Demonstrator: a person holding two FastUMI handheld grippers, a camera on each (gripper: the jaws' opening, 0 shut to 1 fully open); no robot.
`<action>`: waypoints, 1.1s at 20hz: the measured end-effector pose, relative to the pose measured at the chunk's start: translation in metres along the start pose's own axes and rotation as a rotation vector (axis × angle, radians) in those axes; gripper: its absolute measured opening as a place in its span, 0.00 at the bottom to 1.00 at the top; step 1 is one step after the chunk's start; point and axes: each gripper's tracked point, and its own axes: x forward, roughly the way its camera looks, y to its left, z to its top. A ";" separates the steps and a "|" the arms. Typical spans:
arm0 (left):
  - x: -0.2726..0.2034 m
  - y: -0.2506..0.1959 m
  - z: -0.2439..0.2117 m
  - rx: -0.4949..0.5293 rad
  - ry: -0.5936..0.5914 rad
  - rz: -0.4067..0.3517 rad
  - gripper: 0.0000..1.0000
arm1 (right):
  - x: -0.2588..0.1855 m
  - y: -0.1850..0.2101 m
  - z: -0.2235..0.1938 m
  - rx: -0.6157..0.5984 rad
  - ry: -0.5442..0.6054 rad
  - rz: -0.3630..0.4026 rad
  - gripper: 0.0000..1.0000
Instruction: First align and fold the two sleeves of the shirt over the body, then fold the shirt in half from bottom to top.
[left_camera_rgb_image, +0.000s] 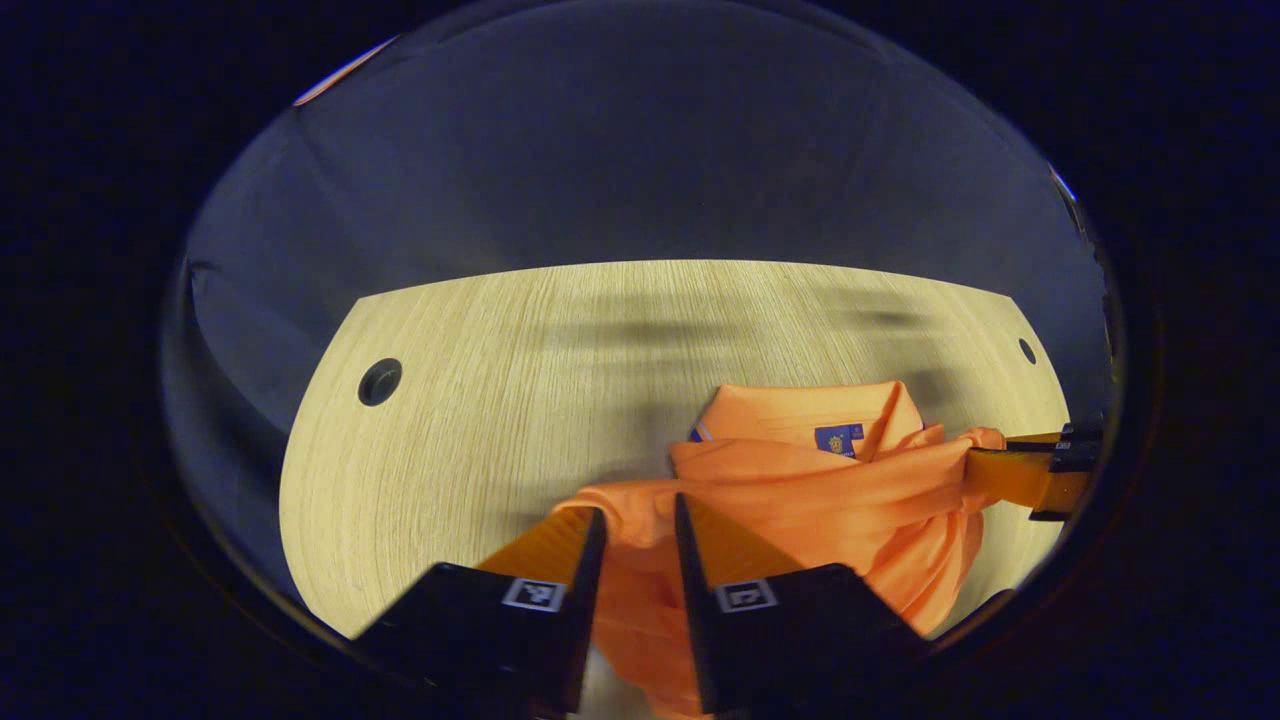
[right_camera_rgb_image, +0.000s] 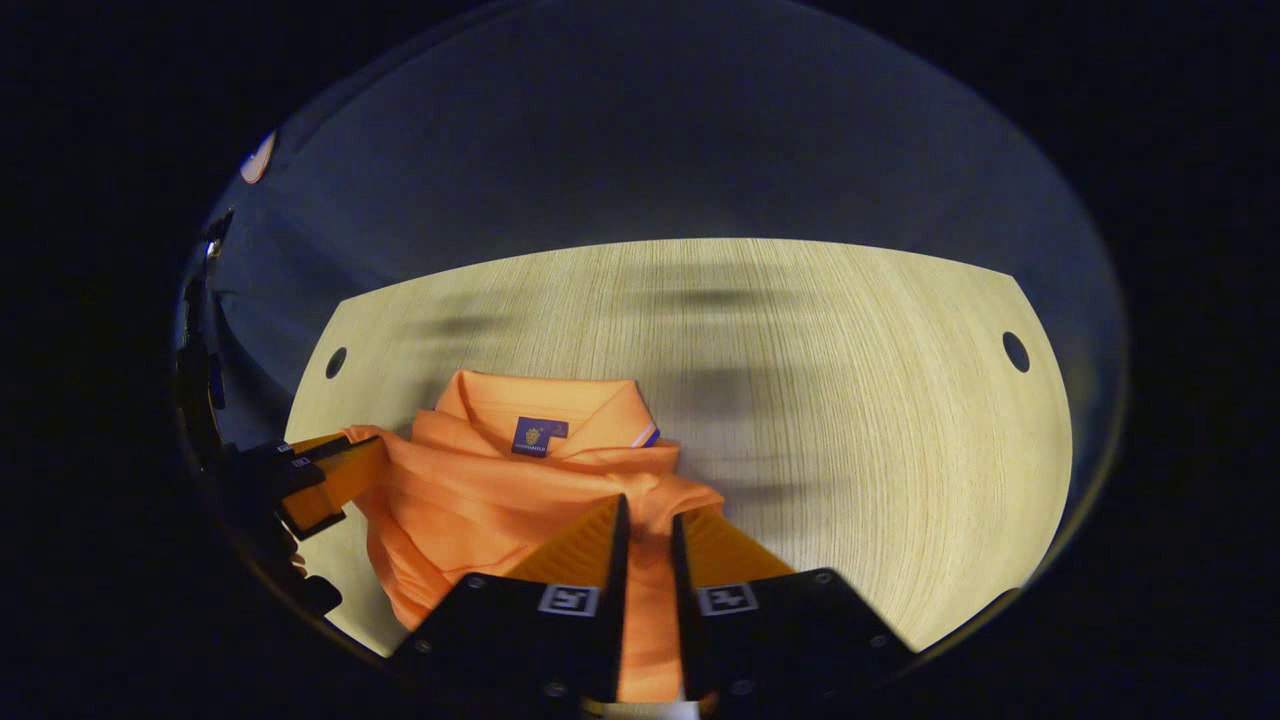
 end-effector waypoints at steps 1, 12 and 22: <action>-0.002 -0.002 0.000 -0.004 -0.004 -0.002 0.47 | -0.001 0.000 -0.001 -0.003 0.000 -0.006 0.45; -0.057 -0.002 0.030 -0.014 -0.124 -0.014 0.98 | -0.056 0.008 0.030 -0.015 -0.162 -0.023 0.99; -0.144 0.007 0.038 0.012 -0.192 -0.054 0.98 | -0.155 0.018 0.028 -0.024 -0.298 -0.007 0.99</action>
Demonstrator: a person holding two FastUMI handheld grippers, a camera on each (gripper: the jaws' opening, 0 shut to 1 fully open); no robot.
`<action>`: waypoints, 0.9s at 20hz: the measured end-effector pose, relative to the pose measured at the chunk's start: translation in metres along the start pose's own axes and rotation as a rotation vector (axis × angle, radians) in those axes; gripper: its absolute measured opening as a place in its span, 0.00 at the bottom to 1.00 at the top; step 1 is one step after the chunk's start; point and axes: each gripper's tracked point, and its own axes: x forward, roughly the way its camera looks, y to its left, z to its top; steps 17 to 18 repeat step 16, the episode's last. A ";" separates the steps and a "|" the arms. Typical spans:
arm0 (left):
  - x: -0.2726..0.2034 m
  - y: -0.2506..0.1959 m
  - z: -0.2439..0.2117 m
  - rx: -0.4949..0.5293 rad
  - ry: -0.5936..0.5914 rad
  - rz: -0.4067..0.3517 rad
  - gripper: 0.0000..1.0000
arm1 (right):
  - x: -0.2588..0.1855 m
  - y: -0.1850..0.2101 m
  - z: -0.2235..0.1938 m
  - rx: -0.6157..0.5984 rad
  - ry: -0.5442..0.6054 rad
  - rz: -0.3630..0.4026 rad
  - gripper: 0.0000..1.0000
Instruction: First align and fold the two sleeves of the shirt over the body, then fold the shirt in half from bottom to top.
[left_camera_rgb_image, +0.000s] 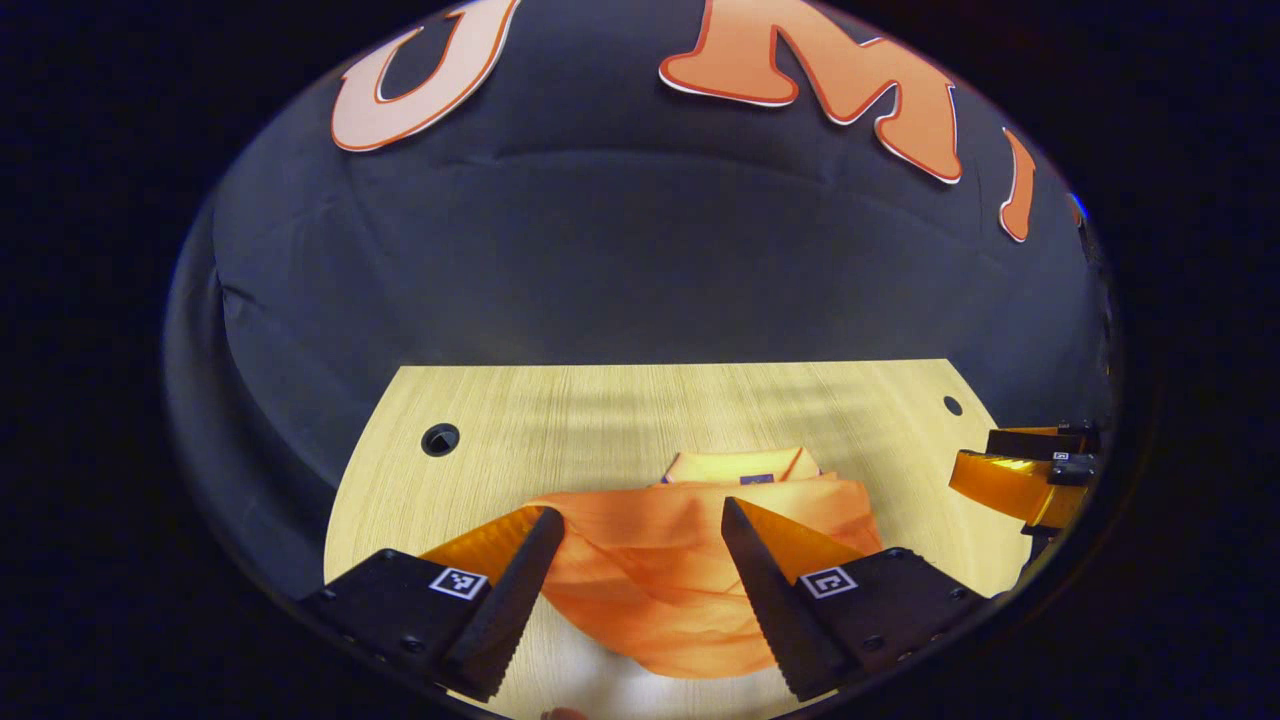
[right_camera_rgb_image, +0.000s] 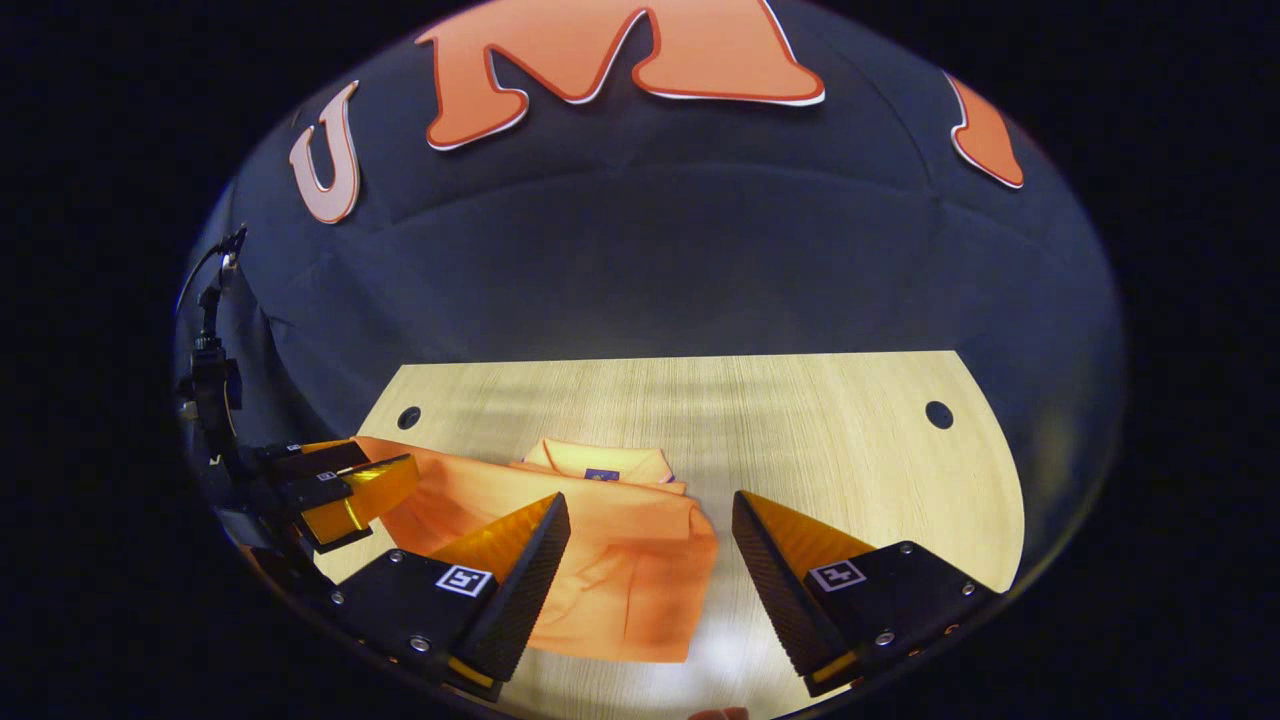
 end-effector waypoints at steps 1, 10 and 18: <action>-0.003 0.000 -0.003 0.012 0.014 0.011 0.98 | -0.005 0.001 -0.001 0.000 -0.002 0.002 0.99; -0.055 0.001 0.026 0.032 -0.040 -0.039 0.99 | -0.040 0.010 0.002 0.004 -0.039 0.025 1.00; -0.131 0.014 0.074 0.038 -0.256 0.020 0.99 | -0.081 0.011 0.019 0.011 -0.141 0.038 0.99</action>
